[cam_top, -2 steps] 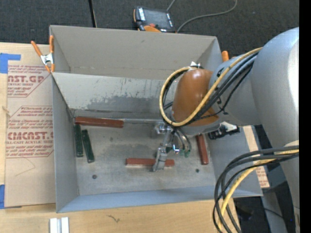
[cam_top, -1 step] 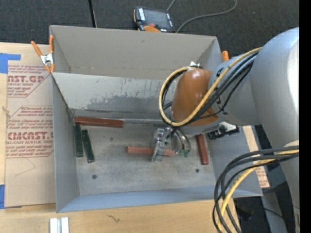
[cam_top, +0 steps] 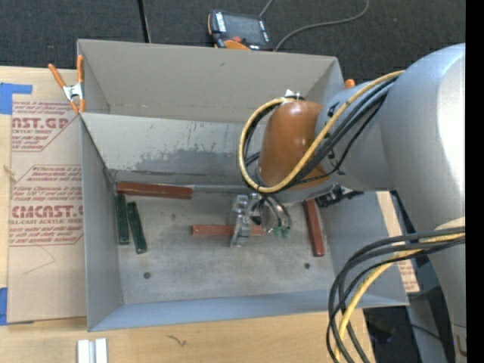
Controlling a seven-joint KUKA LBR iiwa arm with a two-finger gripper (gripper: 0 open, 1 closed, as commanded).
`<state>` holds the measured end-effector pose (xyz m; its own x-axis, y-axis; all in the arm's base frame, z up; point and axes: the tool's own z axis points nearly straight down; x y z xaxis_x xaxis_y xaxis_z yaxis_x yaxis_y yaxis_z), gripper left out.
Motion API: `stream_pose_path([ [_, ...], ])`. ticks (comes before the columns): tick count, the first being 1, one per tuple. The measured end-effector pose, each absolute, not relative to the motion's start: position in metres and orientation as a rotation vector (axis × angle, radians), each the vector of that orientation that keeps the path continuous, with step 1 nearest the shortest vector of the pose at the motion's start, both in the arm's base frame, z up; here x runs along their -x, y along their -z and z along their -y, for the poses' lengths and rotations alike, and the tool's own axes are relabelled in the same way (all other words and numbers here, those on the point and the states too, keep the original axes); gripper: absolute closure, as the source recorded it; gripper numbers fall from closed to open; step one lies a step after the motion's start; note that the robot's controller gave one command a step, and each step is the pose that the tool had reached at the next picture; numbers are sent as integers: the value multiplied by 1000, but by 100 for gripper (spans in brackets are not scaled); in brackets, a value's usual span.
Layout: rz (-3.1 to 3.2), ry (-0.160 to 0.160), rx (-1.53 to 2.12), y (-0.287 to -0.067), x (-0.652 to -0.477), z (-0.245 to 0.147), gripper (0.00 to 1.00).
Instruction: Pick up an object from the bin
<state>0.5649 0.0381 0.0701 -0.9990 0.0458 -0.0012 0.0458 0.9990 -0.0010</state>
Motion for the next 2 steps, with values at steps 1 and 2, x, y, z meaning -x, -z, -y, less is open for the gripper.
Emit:
stream_pose_path([
  [1,-3130,-2,-130,-227,-551,-30,100],
  [2,-3135,-2,-164,-226,-546,-45,100],
])
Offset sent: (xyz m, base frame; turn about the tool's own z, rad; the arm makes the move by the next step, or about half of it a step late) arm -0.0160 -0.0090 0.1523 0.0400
